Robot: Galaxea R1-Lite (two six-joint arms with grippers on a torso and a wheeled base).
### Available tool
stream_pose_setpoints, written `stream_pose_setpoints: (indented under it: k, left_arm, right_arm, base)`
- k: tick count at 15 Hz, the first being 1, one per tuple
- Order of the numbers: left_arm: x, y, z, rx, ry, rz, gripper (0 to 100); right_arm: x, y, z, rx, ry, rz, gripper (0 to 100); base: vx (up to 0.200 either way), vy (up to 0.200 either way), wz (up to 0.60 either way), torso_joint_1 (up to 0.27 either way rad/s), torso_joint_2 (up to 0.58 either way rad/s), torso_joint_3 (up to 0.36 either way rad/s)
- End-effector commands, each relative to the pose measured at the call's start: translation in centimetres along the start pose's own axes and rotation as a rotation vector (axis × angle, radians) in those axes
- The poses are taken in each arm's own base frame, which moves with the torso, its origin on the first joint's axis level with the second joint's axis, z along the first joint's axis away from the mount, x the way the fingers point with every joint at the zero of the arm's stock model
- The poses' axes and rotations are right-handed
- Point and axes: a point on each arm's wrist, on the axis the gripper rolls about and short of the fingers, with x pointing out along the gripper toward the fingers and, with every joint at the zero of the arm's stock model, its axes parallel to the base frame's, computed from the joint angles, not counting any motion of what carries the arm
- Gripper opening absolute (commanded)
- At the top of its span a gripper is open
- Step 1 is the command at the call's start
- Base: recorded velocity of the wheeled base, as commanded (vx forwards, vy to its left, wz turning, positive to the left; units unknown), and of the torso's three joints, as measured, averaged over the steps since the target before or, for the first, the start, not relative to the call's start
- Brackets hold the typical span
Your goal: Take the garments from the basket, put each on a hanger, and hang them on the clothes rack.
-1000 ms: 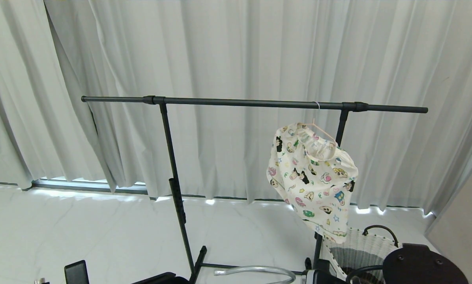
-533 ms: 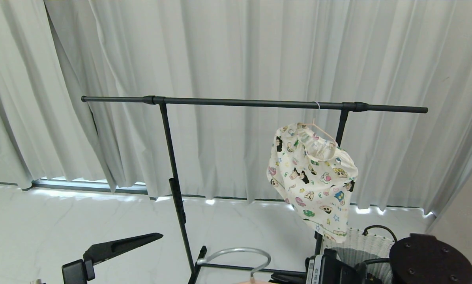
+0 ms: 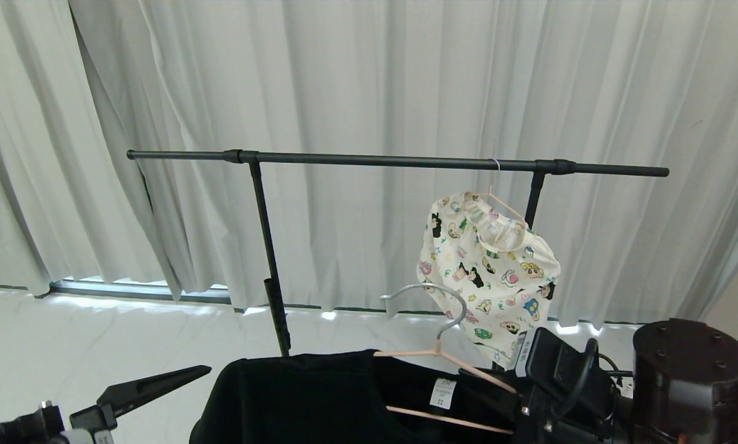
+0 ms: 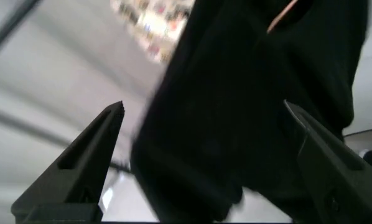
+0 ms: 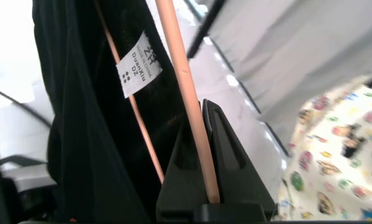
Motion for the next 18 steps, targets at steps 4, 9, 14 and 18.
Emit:
stream_pose_setpoints:
  k: [4,9,14,18]
  left_arm:
    - [-0.3,0.6,-4.5,-0.17,0.237,0.184,100]
    - [0.0,1.0,-5.1,-0.203,0.301,0.227,100]
    - [0.2,1.2,-5.2,-0.21,0.317,0.231,100]
    - [0.2,1.0,-5.2,-0.212,0.299,0.199,100]
  right_arm:
    - [-1.1,-0.7,0.8,0.0,-0.046,-0.034,0]
    - [-1.8,-0.7,1.3,-0.027,-0.077,-0.036,0]
    - [-3.3,0.4,1.0,-0.039,-0.089,0.007,0]
    - [-4.8,1.2,0.5,-0.049,-0.101,0.034,0]
  base:
    - [0.0,0.0,0.0,0.0,0.0,0.0]
    - [0.0,0.0,0.0,0.0,0.0,0.0]
    - [0.0,0.0,0.0,0.0,0.0,0.0]
    - [0.0,0.0,0.0,0.0,0.0,0.0]
